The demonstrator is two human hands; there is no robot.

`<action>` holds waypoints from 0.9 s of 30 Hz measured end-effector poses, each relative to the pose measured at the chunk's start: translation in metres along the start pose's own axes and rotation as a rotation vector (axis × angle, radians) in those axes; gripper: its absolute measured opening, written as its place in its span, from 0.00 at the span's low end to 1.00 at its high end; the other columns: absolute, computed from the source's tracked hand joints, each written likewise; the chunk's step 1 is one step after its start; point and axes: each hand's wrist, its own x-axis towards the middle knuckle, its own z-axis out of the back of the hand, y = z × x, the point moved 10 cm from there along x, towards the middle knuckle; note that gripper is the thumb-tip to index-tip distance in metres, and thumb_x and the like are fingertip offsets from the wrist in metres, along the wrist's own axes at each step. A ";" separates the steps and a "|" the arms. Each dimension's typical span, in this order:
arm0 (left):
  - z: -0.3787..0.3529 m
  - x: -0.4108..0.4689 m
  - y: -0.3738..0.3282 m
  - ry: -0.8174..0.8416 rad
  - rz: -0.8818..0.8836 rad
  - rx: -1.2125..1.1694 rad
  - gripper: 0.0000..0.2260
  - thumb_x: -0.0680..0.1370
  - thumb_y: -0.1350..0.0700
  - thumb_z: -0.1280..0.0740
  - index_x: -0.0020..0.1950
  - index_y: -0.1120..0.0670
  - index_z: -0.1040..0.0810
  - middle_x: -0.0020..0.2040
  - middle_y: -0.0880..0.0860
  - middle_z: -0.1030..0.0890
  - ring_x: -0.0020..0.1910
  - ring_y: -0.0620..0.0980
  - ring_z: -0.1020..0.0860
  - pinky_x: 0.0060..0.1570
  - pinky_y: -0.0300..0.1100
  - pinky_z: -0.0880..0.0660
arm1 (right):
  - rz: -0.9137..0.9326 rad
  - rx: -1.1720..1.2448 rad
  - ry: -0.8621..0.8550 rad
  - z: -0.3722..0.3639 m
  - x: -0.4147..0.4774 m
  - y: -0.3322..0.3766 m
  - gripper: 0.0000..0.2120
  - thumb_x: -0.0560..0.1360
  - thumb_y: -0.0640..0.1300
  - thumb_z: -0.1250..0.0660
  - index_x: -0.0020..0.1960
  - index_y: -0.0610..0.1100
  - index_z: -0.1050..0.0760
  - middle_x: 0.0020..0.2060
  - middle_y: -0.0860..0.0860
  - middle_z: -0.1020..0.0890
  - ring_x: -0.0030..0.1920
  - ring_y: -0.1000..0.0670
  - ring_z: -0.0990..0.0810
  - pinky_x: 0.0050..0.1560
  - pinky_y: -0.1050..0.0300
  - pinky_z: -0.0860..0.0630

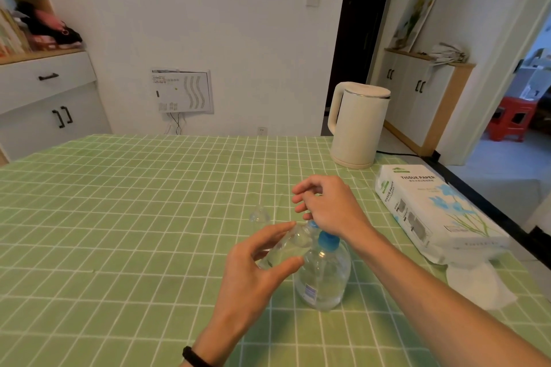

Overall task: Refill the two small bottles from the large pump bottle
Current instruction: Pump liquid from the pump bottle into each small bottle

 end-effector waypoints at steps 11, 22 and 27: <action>-0.001 0.000 0.006 0.007 0.000 0.004 0.22 0.72 0.56 0.19 0.63 0.41 0.16 0.56 0.36 0.13 0.58 0.37 0.16 0.62 0.42 0.22 | -0.049 -0.004 0.014 -0.005 -0.004 -0.012 0.16 0.81 0.32 0.40 0.47 0.48 0.17 0.42 0.51 0.13 0.40 0.54 0.13 0.46 0.55 0.15; 0.000 0.000 0.002 0.002 -0.004 -0.030 0.22 0.71 0.55 0.18 0.63 0.40 0.16 0.56 0.37 0.13 0.58 0.39 0.16 0.62 0.41 0.22 | -0.014 -0.134 0.050 -0.002 -0.002 0.004 0.11 0.81 0.40 0.37 0.46 0.52 0.19 0.41 0.52 0.12 0.40 0.53 0.12 0.41 0.55 0.17; 0.000 0.002 0.003 0.001 -0.021 -0.036 0.22 0.71 0.58 0.18 0.62 0.41 0.15 0.55 0.37 0.13 0.57 0.39 0.16 0.60 0.38 0.22 | -0.062 -0.038 0.016 0.000 -0.002 -0.006 0.13 0.81 0.37 0.39 0.48 0.48 0.17 0.42 0.52 0.12 0.39 0.55 0.12 0.40 0.59 0.18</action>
